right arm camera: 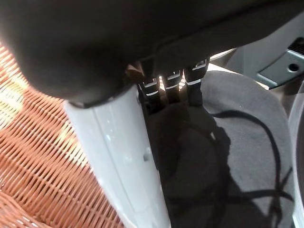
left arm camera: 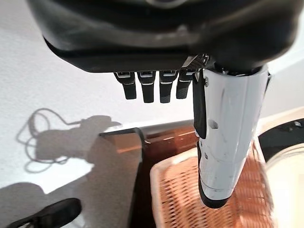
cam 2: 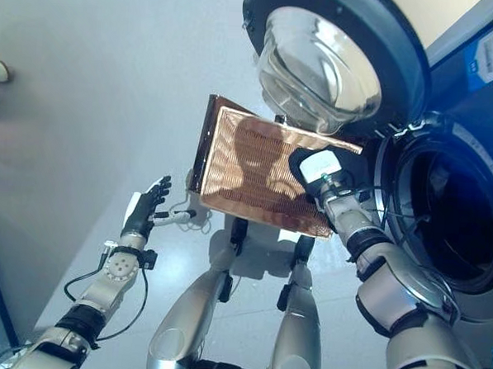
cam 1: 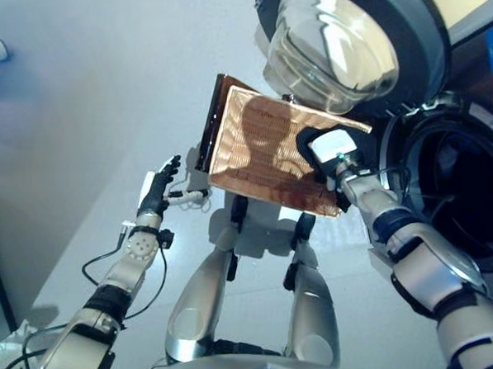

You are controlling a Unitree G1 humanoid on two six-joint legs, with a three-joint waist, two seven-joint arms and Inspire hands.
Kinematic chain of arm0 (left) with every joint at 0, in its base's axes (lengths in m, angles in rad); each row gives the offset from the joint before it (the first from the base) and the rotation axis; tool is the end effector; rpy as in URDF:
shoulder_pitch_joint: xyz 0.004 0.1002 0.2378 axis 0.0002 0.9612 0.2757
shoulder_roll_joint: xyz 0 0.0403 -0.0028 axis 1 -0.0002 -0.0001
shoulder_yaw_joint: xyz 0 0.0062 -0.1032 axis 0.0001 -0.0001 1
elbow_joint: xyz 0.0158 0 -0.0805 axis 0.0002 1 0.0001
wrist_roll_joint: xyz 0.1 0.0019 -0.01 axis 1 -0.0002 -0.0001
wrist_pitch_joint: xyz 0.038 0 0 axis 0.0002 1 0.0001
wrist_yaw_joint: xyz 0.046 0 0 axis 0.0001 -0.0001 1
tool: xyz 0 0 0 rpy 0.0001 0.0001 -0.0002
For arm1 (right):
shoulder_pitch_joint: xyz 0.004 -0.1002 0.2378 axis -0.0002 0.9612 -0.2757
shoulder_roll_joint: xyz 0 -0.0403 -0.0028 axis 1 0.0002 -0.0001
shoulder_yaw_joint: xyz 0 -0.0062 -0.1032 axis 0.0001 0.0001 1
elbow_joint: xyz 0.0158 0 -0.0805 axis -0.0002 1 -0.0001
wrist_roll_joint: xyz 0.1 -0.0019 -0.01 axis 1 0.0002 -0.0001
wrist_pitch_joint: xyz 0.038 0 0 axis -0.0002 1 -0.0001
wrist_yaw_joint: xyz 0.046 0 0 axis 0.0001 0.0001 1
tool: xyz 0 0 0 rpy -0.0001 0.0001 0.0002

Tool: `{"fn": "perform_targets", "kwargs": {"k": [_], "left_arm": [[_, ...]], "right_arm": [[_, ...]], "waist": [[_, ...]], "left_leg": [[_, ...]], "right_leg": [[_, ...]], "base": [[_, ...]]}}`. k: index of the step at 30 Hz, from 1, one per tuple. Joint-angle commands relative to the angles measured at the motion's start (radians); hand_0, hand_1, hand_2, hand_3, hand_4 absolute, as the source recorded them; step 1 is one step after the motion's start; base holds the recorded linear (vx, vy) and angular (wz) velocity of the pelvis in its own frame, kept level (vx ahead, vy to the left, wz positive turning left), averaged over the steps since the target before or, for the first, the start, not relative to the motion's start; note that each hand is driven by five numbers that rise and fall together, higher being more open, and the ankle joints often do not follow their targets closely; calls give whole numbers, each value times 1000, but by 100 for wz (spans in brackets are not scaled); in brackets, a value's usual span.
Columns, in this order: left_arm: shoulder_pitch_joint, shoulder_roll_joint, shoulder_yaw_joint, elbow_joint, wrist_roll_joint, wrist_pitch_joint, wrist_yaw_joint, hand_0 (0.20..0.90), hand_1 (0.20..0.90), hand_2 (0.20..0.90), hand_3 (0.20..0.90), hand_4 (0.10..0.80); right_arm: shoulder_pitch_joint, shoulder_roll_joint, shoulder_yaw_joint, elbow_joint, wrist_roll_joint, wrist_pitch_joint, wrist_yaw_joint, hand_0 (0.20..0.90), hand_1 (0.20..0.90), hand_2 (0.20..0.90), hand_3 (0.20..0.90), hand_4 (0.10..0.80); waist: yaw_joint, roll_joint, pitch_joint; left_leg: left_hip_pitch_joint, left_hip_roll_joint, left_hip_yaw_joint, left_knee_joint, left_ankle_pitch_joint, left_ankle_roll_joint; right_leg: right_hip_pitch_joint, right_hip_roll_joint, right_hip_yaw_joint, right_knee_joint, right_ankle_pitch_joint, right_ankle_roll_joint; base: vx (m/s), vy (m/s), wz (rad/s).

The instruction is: Pick up the clothes and place them into the washing machine

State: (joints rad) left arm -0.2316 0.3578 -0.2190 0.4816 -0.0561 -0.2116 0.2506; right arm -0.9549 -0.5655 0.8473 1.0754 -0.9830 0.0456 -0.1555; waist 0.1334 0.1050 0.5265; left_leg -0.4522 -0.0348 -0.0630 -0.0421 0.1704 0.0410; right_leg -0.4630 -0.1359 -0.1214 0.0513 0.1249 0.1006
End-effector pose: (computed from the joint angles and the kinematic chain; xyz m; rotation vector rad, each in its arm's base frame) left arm 0.2387 0.1934 0.0184 0.3606 0.0313 0.0762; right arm 0.3415 -0.2192 0.1058 -2.1182 0.0325 0.1936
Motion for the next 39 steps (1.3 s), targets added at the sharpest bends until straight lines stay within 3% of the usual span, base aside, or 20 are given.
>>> {"fn": "perform_targets", "kwargs": {"k": [1, 8, 21, 22, 25, 26, 39], "left_arm": [[34, 59, -7, -128, -19, -81, 27, 900, 900, 900, 900, 800], [74, 64, -17, -153, -43, -88, 9, 900, 900, 900, 900, 800], [46, 59, -30, -200, -47, -94, 9, 900, 900, 900, 900, 800], [47, 59, -30, -202, -47, -95, 10, 900, 900, 900, 900, 800], [52, 60, -28, -210, -48, -97, 10, 900, 900, 900, 900, 800], [55, 59, -25, -213, -50, -97, 8, 900, 900, 900, 900, 800], [68, 60, -6, -215, -39, -97, 29, 900, 900, 900, 900, 800]], "right_arm": [[-128, -115, 63, 48, -25, 43, -22, 900, 900, 900, 900, 800], [-199, -174, 121, 135, -52, 49, -17, 900, 900, 900, 900, 800], [-289, -226, 166, 170, -27, 35, -10, 900, 900, 900, 900, 800], [-289, -228, 165, 166, -24, 33, -9, 593, 593, 593, 593, 580], [-300, -233, 171, 163, -14, 29, -8, 411, 411, 411, 411, 451], [-295, -234, 169, 159, -12, 24, -5, 200, 200, 200, 200, 300], [-316, -235, 176, 84, -22, 29, -29, 200, 200, 200, 200, 300]], "waist": [[11, 38, -7], [30, 63, -7], [47, 88, -7], [47, 88, -7], [48, 90, -7], [47, 90, -7], [31, 70, -7]], "left_leg": [[-57, -44, -3, 2, 9, -79], [-138, -52, 0, 13, 12, -82], [-227, -55, 0, 28, 23, -85], [-229, -55, 0, 27, 24, -86], [-234, -56, 0, 23, 26, -87], [-236, -56, 1, 22, 26, -87], [-220, -50, 9, 5, 24, -89]], "right_leg": [[-110, -12, 43, 142, -55, -4], [-200, -12, 54, 162, -54, -3], [-292, -9, 65, 171, -42, -2], [-292, -9, 64, 169, -42, -2], [-297, -9, 65, 167, -40, 0], [-299, -8, 66, 165, -39, 0], [-287, -1, 72, 147, -38, 1]], "base": [[-41, 18, 3], [-17, 13, 1], [-9, 1, 1], [0, 0, 0], [0, 0, 0], [0, 0, 0], [0, -1, 0]]}}
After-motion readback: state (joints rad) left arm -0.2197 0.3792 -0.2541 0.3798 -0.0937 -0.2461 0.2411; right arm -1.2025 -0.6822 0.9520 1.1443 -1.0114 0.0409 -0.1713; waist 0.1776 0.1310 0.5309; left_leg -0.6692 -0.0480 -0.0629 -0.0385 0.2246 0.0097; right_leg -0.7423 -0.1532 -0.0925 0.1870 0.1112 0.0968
